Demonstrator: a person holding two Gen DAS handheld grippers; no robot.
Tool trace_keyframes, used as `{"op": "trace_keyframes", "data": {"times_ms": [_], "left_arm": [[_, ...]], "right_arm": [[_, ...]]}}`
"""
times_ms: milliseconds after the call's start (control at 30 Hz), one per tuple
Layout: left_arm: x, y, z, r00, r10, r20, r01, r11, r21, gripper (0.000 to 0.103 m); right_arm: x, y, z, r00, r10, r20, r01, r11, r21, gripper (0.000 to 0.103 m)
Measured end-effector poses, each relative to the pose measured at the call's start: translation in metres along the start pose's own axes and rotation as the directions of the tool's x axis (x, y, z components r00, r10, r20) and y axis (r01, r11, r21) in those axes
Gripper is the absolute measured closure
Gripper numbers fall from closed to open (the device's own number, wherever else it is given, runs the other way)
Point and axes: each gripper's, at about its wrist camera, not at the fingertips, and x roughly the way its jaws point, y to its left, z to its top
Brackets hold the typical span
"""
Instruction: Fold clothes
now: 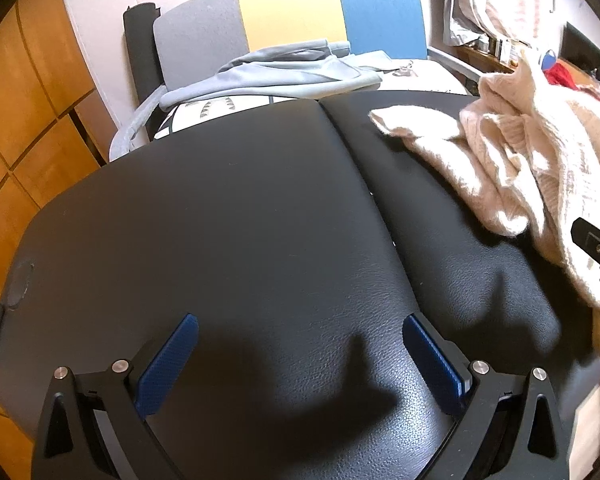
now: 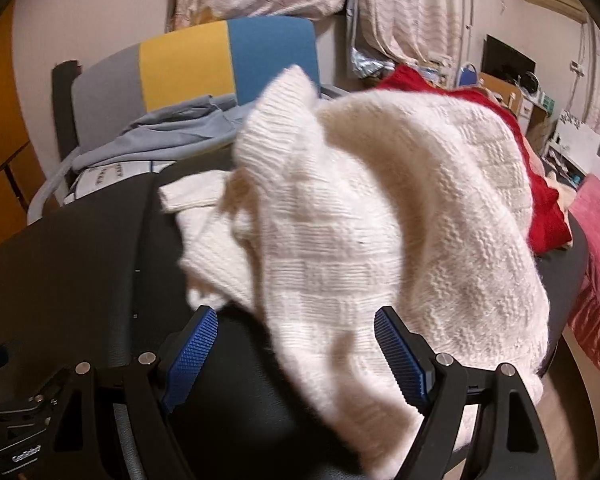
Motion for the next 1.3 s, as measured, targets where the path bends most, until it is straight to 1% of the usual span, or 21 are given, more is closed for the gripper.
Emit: {"op": "trace_keyframes", "data": {"times_ms": [167,300,433,533,667,733,800,833,900,967,1000,1100,1133,1200,1300], "left_arm": [[0.002,-0.003,0.001,1.0,0.0,-0.012,0.0,1.0,-0.003,0.0],[0.005,-0.009,0.0,1.0,-0.008,-0.025,0.008,1.0,0.016,0.0],[0.006,-0.024,0.006,0.998,-0.062,-0.026,0.063,0.997,0.042,0.0],[0.006,-0.045,0.021,0.991,-0.136,-0.014,0.137,0.987,0.088,0.0],[0.005,-0.071,0.049,0.976,-0.216,0.01,0.213,0.968,0.131,0.0],[0.007,-0.085,0.066,0.968,-0.25,0.015,0.246,0.96,0.137,0.0],[0.009,-0.099,0.083,0.959,-0.284,0.019,0.279,0.95,0.141,0.0],[0.011,-0.105,0.089,0.951,-0.31,0.008,0.306,0.943,0.127,0.0],[0.01,-0.116,0.098,0.927,-0.376,-0.001,0.375,0.923,0.091,0.0],[0.007,-0.127,0.101,0.904,-0.427,-0.001,0.425,0.901,0.081,0.0],[0.008,-0.135,0.102,0.896,-0.443,-0.01,0.442,0.893,0.086,0.0],[0.017,-0.163,0.106,0.894,-0.446,-0.036,0.447,0.885,0.132,0.0],[0.022,-0.169,0.107,0.902,-0.429,-0.046,0.431,0.892,0.139,0.0],[0.033,-0.178,0.11,0.899,-0.434,-0.061,0.438,0.892,0.114,0.0],[0.043,-0.175,0.113,0.866,-0.494,-0.075,0.497,0.867,0.03,0.0]], "right_arm": [[0.012,-0.011,0.002,0.999,-0.028,-0.021,0.028,0.999,0.019,0.02],[0.019,-0.022,0.002,0.999,-0.021,-0.038,0.023,0.999,0.044,0.02],[0.016,-0.033,0.004,1.0,-0.002,-0.025,0.003,0.998,0.069,0.02],[0.006,-0.041,0.005,1.0,0.005,0.007,-0.005,0.997,0.072,0.02],[-0.01,-0.057,0.005,0.998,-0.017,0.053,0.014,0.998,0.055,0.02],[-0.018,-0.066,0.005,0.996,-0.049,0.078,0.045,0.997,0.054,0.02],[-0.021,-0.075,0.008,0.994,-0.075,0.084,0.07,0.996,0.059,0.02],[-0.022,-0.079,0.009,0.992,-0.089,0.086,0.084,0.995,0.062,0.02],[-0.024,-0.09,0.011,0.988,-0.123,0.09,0.116,0.99,0.076,0.02],[-0.028,-0.103,0.01,0.985,-0.139,0.102,0.13,0.987,0.09,0.02],[-0.028,-0.109,0.01,0.984,-0.141,0.105,0.131,0.987,0.095,0.02],[-0.021,-0.119,0.014,0.989,-0.121,0.083,0.113,0.989,0.096,0.02],[-0.017,-0.121,0.015,0.991,-0.11,0.072,0.103,0.99,0.095,0.02],[-0.016,-0.124,0.017,0.994,-0.086,0.066,0.079,0.992,0.099,0.02],[-0.009,-0.122,0.014,0.996,-0.08,0.041,0.077,0.994,0.081,0.02]]}}
